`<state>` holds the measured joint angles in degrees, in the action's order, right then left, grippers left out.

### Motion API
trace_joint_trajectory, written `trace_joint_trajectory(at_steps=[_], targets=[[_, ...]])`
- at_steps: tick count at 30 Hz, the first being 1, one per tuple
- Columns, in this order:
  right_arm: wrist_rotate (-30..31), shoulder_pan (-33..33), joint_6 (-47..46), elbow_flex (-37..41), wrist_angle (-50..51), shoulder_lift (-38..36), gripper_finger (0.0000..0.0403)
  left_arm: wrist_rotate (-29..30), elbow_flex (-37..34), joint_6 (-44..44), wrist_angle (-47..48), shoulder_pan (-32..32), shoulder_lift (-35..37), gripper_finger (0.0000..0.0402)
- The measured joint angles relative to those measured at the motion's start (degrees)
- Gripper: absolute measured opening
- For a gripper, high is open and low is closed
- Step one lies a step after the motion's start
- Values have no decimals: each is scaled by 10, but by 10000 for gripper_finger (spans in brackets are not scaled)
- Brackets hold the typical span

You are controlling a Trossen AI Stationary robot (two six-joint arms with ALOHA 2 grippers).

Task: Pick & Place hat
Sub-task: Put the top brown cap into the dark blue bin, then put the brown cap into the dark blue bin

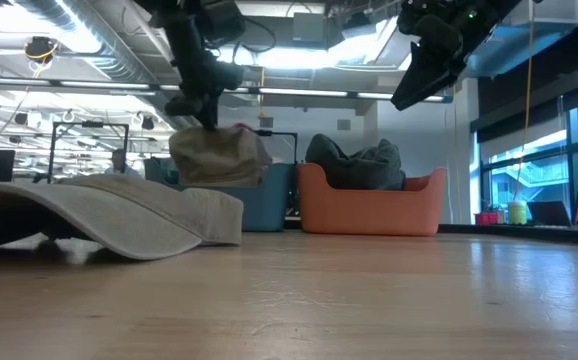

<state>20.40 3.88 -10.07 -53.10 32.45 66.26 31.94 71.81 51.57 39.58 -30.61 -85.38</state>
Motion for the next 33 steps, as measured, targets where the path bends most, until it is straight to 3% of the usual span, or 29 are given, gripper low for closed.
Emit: trace_joint_trajectory(at_steps=[10, 17, 23, 27, 33], targets=[[-1, 0, -1, 0, 0, 0, 217, -16, 0, 8, -82, 2, 0, 117], [-1, 0, -1, 0, 1, 0, 217, 104, 16, 62, -124, 13, 8, 165], [-1, 0, 0, 0, 3, 0, 217, 69, 19, -42, -80, 63, 50, 168], [-1, 0, 5, 0, 5, 0, 217, 0, 19, -160, 30, 113, 77, 167], [0, 0, 15, 0, 5, 0, 217, -256, 16, -362, 132, 170, 87, 167]])
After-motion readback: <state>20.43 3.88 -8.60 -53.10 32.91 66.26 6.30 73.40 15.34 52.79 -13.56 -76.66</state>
